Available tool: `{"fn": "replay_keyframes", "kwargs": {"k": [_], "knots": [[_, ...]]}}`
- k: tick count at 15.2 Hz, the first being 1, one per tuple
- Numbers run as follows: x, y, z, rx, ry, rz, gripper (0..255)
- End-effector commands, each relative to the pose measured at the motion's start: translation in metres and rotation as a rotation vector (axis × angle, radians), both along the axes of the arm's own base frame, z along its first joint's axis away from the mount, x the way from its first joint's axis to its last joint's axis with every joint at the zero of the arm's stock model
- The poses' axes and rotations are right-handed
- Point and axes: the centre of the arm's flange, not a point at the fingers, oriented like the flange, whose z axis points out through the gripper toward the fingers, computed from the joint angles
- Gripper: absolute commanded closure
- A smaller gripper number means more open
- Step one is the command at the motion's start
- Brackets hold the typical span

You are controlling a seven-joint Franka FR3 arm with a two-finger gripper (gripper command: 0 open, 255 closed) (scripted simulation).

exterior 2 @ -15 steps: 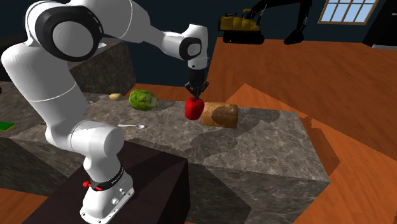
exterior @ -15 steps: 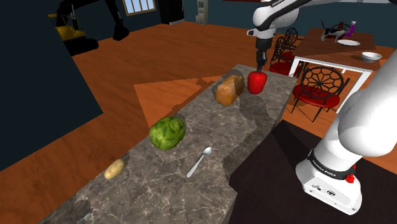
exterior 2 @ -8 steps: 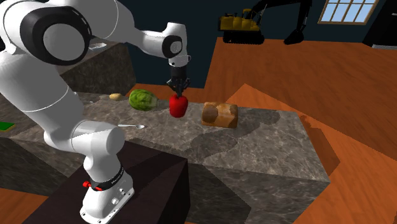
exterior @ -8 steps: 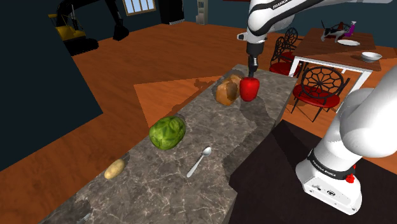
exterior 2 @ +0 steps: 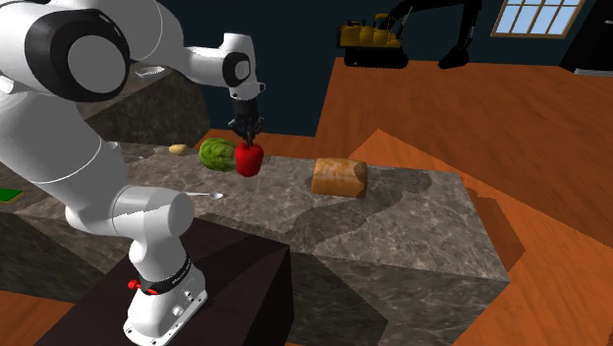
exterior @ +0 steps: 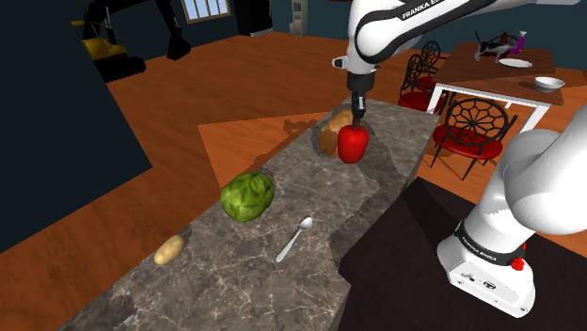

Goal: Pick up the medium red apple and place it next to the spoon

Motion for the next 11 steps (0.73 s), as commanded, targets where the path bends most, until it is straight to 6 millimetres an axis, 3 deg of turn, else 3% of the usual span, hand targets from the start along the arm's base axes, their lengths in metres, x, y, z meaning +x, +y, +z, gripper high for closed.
{"fn": "replay_keyframes", "kwargs": {"k": [1, 5, 11], "knots": [[-0.001, 0.027, -0.002, 0.000, 0.000, -0.002, 255], [-0.006, 0.084, -0.001, 0.000, 0.000, -0.002, 255], [-0.006, 0.084, -0.033, 0.000, 0.000, -0.002, 255]]}}
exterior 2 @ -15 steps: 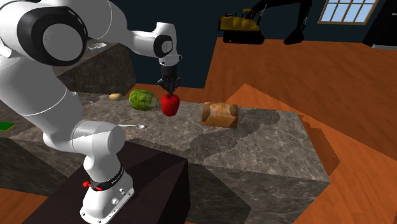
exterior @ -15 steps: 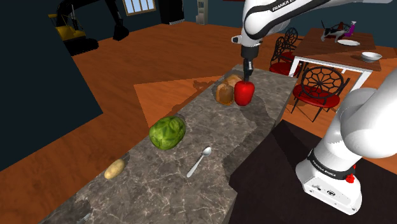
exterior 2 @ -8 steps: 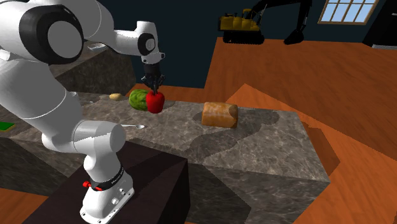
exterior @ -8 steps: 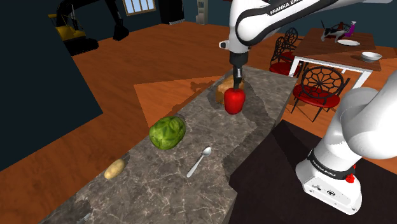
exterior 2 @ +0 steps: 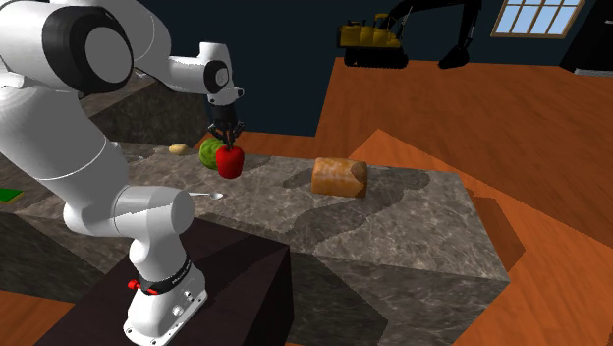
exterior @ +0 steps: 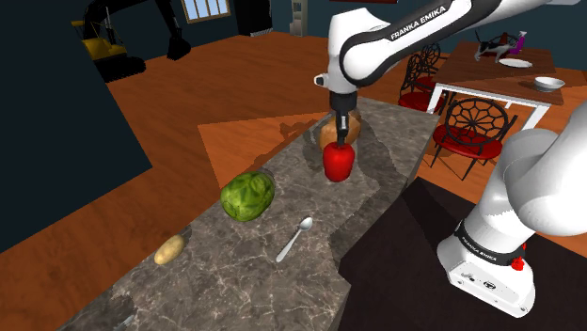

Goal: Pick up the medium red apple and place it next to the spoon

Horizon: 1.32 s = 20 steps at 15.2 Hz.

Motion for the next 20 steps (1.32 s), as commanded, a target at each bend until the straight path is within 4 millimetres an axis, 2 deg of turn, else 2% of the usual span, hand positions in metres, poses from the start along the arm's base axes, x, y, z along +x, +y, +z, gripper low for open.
{"fn": "replay_keyframes", "kwargs": {"k": [1, 20], "knots": [[0.000, 0.000, -0.011, 0.000, -0.001, 0.000, 255], [0.000, 0.000, -0.112, 0.000, -0.001, 0.000, 255]]}}
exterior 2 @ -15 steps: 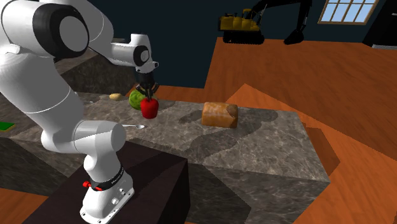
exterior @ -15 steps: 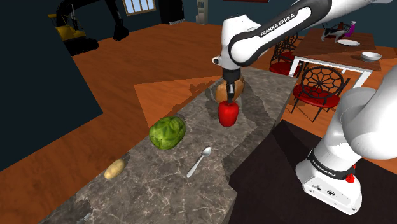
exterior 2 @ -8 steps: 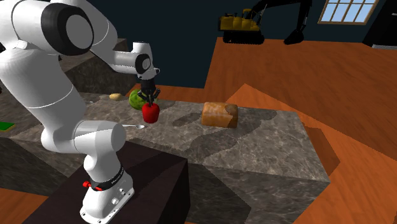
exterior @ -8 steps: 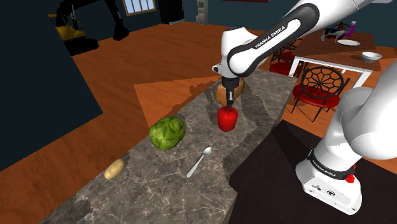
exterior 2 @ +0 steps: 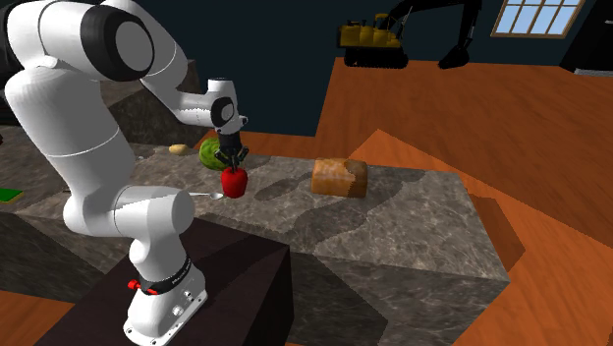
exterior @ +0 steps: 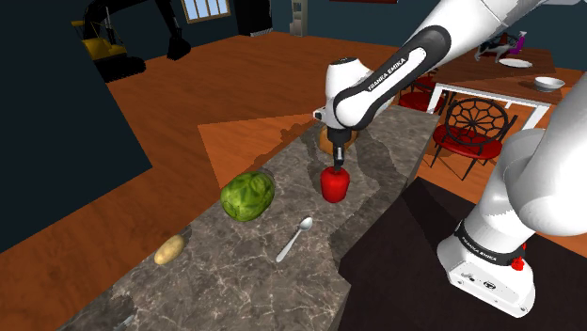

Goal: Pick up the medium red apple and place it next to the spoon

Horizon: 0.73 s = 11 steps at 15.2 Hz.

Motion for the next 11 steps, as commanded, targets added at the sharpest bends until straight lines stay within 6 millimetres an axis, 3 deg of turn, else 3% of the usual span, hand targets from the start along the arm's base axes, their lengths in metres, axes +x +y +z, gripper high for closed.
{"fn": "replay_keyframes", "kwargs": {"k": [1, 11], "knots": [[0.000, -0.001, -0.010, 0.000, -0.001, 0.000, 255], [0.000, -0.001, -0.062, 0.000, -0.001, 0.000, 255]]}}
